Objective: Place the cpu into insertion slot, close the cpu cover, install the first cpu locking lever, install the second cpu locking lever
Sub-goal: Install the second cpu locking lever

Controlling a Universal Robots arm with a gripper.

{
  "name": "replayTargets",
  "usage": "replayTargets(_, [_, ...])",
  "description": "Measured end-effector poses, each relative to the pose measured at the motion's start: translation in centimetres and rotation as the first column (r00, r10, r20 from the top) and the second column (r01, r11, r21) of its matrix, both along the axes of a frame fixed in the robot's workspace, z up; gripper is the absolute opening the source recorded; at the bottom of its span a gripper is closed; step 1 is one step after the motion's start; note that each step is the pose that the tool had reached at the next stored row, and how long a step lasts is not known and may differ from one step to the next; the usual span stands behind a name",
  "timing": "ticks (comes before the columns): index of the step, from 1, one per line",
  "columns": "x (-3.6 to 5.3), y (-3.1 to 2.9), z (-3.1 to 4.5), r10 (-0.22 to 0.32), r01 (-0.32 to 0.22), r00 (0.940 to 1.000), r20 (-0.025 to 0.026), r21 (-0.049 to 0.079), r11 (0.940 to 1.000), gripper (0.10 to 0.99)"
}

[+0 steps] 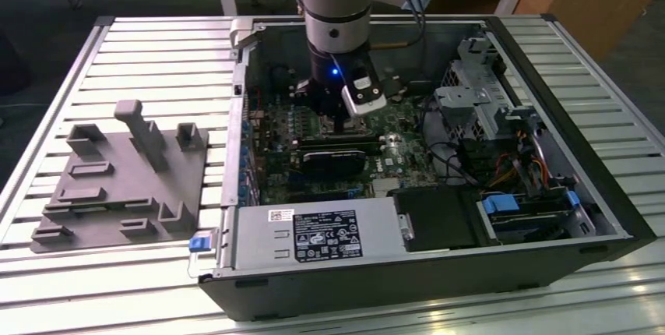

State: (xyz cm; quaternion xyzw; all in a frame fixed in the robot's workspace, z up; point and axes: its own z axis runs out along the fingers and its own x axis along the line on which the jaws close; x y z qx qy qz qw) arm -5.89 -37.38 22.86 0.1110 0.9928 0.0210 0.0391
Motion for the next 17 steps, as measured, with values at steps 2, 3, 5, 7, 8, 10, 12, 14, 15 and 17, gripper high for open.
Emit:
replayTargets(2, [-0.25, -0.09, -0.13, 0.009, -0.009, 1.0, 0.0001, 0.003, 1.0, 0.106])
replayTargets(3, [-0.37, -0.13, -0.19, 0.014, -0.014, 0.9999, 0.0, 0.005, 0.9999, 0.106])
replayTargets(5, [-0.58, -0.2, -0.29, 0.024, -0.024, 0.9997, 0.0001, 0.01, 0.9997, 0.106])
replayTargets(7, [-0.76, -0.27, -0.38, 0.035, -0.035, 0.9994, 0.0002, 0.013, 0.9993, 0.106])
replayTargets(8, [-0.83, -0.32, -0.43, 0.039, -0.039, 0.9992, 0.0004, 0.016, 0.9991, 0.106])
replayTargets(10, [-0.89, -0.42, -0.52, 0.045, -0.045, 0.999, 0.0006, 0.023, 0.9987, 0.106])
replayTargets(12, [-0.91, -0.52, -0.61, 0.048, -0.048, 0.9988, 0.0011, 0.035, 0.9982, 0.106])
replayTargets(14, [-0.92, -0.61, -0.66, 0.05, -0.05, 0.9987, 0.0021, 0.052, 0.9974, 0.106])
replayTargets(15, [-0.92, -0.66, -0.68, 0.051, -0.051, 0.9987, 0.0025, 0.06, 0.9969, 0.106])
replayTargets(17, [-0.92, -0.79, -0.71, 0.053, -0.053, 0.9986, 0.0031, 0.074, 0.9959, 0.106])
